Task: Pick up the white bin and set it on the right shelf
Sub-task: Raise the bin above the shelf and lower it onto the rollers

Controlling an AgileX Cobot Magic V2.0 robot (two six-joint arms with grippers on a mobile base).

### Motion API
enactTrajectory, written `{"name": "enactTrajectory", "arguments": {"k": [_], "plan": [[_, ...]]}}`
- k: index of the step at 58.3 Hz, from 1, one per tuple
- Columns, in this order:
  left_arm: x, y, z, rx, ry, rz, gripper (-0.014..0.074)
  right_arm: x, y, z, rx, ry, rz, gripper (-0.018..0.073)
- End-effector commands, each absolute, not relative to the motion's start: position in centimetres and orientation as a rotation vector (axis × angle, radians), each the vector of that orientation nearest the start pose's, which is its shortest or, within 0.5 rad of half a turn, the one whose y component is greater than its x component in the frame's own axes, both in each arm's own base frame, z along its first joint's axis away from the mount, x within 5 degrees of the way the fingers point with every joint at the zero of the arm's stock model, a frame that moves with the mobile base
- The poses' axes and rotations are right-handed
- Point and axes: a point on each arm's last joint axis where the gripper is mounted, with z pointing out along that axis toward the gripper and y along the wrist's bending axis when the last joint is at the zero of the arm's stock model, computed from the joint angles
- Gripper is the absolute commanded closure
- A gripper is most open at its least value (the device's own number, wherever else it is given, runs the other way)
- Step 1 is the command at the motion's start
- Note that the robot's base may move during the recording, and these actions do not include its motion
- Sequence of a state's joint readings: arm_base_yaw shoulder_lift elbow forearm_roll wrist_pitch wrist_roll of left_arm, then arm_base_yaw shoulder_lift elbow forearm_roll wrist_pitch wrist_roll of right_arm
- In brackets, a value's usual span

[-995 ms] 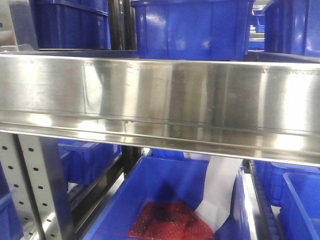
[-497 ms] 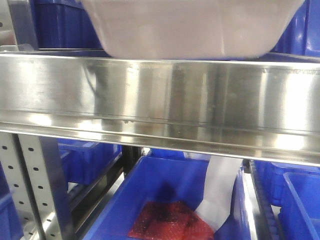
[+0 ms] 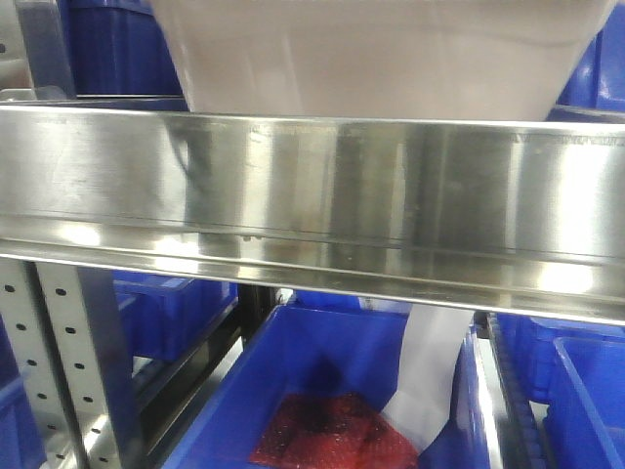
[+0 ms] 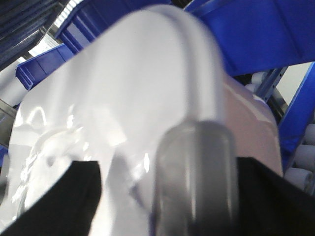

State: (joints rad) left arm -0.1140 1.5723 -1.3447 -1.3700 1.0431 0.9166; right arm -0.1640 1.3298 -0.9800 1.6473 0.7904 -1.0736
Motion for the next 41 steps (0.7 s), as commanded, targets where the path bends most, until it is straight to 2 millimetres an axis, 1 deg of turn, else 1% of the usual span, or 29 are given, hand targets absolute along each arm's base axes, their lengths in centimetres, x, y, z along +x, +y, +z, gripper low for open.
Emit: {"name": "enactTrajectory", "arguments": {"k": [1, 9, 15, 21, 30, 41], "plan": [[29.8, -12.8, 40.6, 0.591, 1.803, -1.442, 0.0032, 27.2, 3.5, 38.0, -0.073, 1.697, 1.153, -0.0077], [30.1, -12.8, 40.5, 0.573, 1.808, -1.417, 0.0048, 27.6, 3.2, 38.2, -0.087, 1.702, 1.057, -0.0077], [30.3, -12.7, 40.5, 0.564, 1.821, -1.365, 0.005, 27.9, 2.8, 38.4, -0.116, 1.736, 0.932, -0.0077], [30.8, -12.4, 40.7, 0.589, 1.847, -1.231, 0.005, 28.3, 2.3, 38.8, -0.147, 1.763, 0.799, -0.0077], [31.1, -12.0, 41.6, 0.624, 1.862, -1.097, 0.0051, 28.6, 1.7, 39.3, -0.185, 1.78, 0.645, -0.0077], [31.3, -11.5, 42.6, 0.677, 1.908, -0.931, 0.0051, 28.7, 1.4, 40.2, -0.2, 1.763, 0.572, -0.0077]]}}
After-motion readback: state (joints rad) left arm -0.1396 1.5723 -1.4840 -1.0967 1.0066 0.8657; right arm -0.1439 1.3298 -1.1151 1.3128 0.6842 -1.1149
